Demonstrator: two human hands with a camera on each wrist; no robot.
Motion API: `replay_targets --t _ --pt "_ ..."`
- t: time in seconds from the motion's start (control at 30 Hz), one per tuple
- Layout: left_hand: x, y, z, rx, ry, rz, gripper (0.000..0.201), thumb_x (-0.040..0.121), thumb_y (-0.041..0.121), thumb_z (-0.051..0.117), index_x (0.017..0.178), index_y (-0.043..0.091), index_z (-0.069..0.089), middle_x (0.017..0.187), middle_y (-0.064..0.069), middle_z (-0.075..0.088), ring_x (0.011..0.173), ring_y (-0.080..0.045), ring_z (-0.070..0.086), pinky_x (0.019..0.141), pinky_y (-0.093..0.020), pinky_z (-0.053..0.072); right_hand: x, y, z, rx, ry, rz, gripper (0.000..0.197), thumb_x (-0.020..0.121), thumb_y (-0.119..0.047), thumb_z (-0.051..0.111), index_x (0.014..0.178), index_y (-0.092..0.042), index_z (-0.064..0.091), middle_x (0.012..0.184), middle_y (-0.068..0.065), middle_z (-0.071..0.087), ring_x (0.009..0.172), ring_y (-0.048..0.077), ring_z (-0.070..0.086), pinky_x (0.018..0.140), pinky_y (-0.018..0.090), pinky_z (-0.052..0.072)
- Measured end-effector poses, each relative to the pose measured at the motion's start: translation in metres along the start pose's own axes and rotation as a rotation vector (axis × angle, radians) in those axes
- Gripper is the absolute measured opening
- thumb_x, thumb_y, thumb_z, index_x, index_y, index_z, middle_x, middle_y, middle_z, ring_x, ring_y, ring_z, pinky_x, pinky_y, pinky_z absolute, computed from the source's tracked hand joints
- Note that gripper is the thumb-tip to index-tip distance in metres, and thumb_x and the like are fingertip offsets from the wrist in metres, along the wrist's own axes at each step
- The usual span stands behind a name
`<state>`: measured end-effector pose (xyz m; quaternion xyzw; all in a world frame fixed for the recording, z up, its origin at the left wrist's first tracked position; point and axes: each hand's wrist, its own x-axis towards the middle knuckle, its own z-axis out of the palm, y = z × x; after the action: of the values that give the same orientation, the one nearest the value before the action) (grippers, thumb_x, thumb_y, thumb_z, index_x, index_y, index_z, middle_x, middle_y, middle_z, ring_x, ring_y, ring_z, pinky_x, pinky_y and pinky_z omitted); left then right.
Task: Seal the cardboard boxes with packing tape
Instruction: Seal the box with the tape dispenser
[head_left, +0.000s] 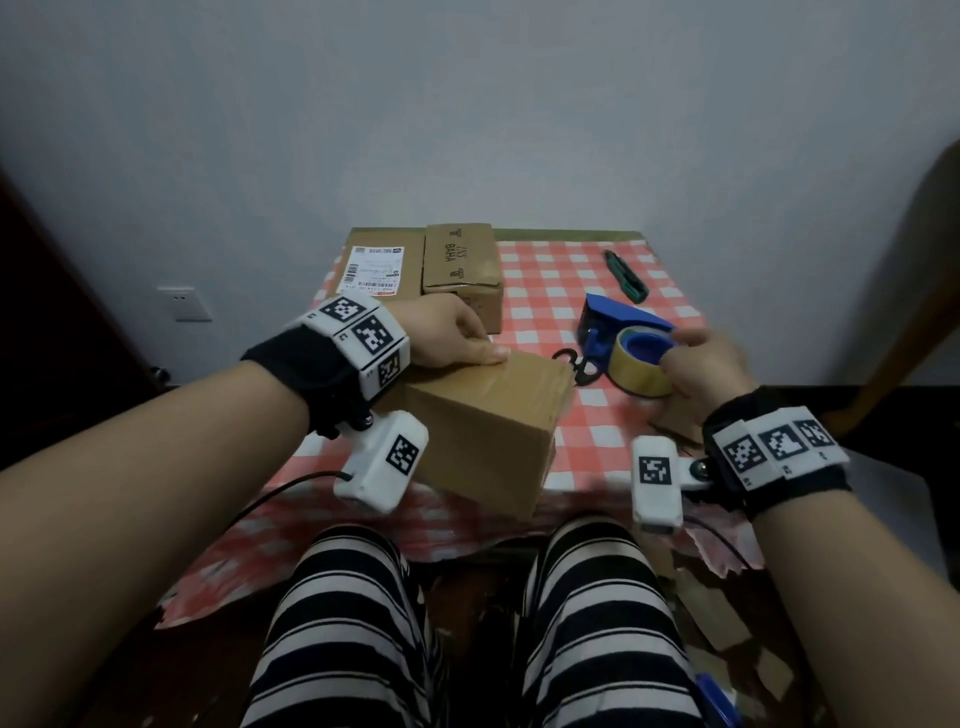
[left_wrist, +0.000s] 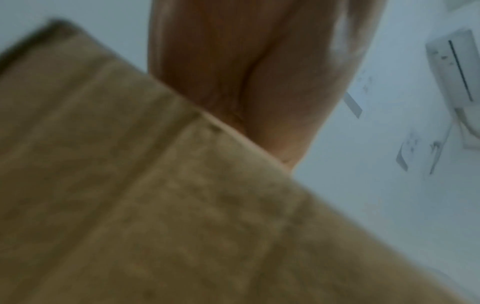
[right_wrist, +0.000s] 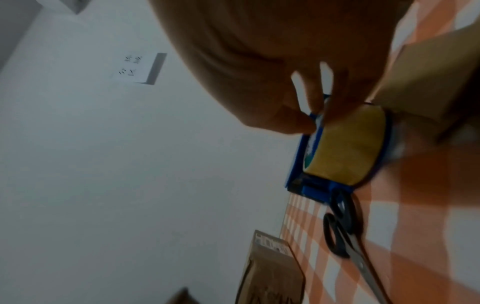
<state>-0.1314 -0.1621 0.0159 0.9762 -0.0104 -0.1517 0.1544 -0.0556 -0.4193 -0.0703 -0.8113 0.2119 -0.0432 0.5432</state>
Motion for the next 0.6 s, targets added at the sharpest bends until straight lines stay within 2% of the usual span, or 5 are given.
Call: replay_targets --t 0.13,0.27,0.33,0.43,0.6 --pt "0.012 0.007 -0.002 0.119 0.005 -0.143 0.061 0.092 0.063 0.041 0.119 0.015 0.065 0.117 -0.003 0.064 0.107 -0.02 0.057 0.086 -0.029 0.041 0.025 0.001 -0.01 -0.187 0.044 -0.015 0.06 0.085 -0.019 0.061 0.142 -0.027 0.044 0.15 0.011 0.024 0.132 0.037 0.039 0.112 0.043 0.034" --pt "0.011 0.011 -0.01 0.068 0.033 -0.122 0.067 0.087 0.067 0.044 0.132 0.02 0.055 0.128 -0.001 0.059 0.115 -0.02 0.055 0.088 -0.031 0.042 0.041 0.01 0.002 -0.043 -0.084 -0.023 0.081 0.083 -0.024 0.068 0.153 -0.021 0.027 0.153 0.012 0.035 0.134 0.033 0.042 0.11 0.043 0.039" --pt "0.006 0.009 -0.016 0.008 -0.142 -0.021 0.091 0.066 0.077 0.056 0.146 0.035 0.036 0.147 0.007 0.042 0.133 -0.02 0.041 0.109 -0.041 0.034 0.045 0.015 0.012 -0.024 -0.086 -0.004 0.072 0.087 -0.018 0.067 0.151 -0.013 0.032 0.147 0.014 0.044 0.13 0.032 0.047 0.103 0.036 0.041" --pt "-0.002 0.009 -0.017 -0.045 -0.403 0.015 0.125 0.039 0.063 0.076 0.148 0.05 0.015 0.154 0.004 0.028 0.139 -0.026 0.03 0.113 -0.053 0.027 0.047 0.021 0.019 -0.026 -0.012 -0.009 0.06 0.084 -0.009 0.065 0.141 -0.008 0.046 0.128 0.012 0.058 0.117 0.03 0.057 0.09 0.032 0.044" --pt "0.002 0.004 -0.009 0.058 -0.405 0.006 0.11 0.053 0.04 0.087 0.143 0.04 0.024 0.134 0.008 0.042 0.126 -0.021 0.042 0.103 -0.045 0.042 0.049 0.024 0.016 -0.097 0.084 0.087 0.042 0.084 -0.008 0.061 0.124 0.003 0.059 0.12 0.022 0.063 0.106 0.037 0.061 0.091 0.04 0.051"
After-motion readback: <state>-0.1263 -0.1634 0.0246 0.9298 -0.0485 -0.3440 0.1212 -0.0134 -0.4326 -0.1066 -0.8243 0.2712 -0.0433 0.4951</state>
